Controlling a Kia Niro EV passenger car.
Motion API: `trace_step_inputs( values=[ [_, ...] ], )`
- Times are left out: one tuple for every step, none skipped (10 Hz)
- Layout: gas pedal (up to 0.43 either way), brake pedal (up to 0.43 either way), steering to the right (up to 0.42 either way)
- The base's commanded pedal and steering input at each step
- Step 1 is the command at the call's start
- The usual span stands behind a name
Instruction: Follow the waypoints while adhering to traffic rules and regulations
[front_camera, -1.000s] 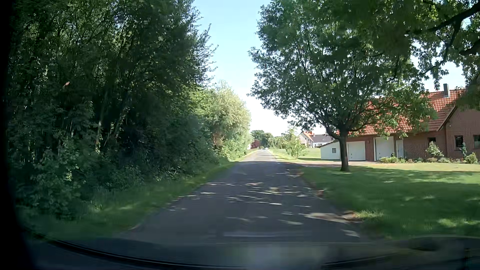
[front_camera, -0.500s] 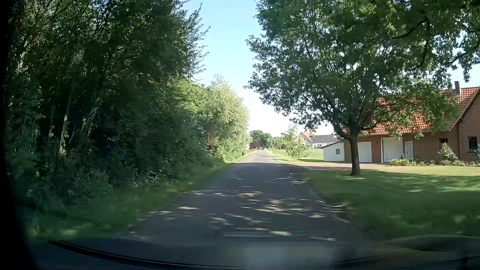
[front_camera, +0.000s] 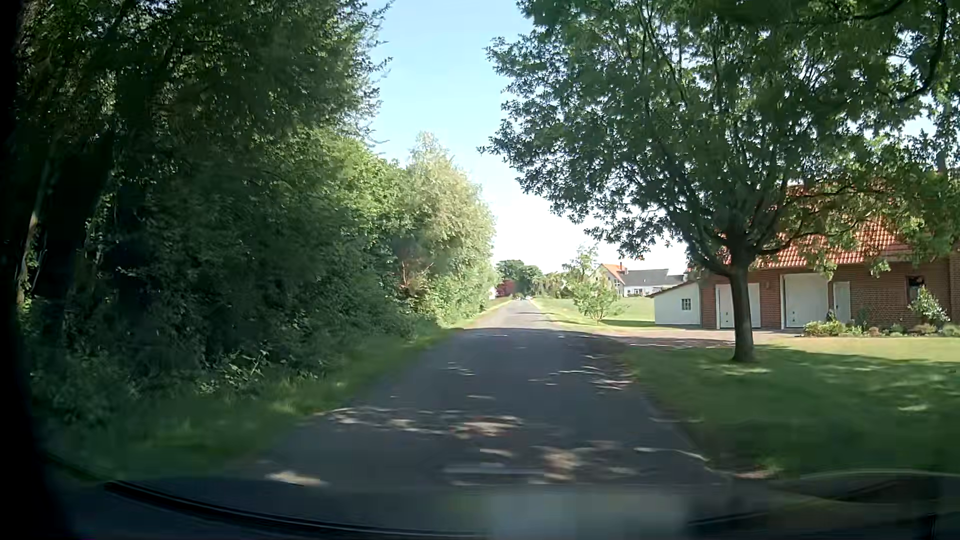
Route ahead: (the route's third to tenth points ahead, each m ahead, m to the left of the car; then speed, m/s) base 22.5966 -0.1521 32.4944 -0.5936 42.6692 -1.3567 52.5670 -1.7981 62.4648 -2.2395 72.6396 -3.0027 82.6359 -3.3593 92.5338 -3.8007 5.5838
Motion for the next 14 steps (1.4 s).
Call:
trace_step_inputs(
  values=[
    [0.169, 0.006, 0.008],
    [0.169, 0.006, 0.007],
    [0.169, 0.006, 0.006],
    [0.169, 0.006, 0.005],
    [0.169, 0.006, 0.005],
    [0.169, 0.006, 0.004],
    [0.189, 0.006, 0.001],
    [0.189, 0.006, -0.002],
    [0.197, 0.006, -0.002],
    [0.228, 0.006, -0.001],
    [0.228, 0.006, -0.001],
    [0.228, 0.006, 0.0],
    [0.228, 0.006, 0.0],
    [0.22, 0.006, 0.002]
  ],
)
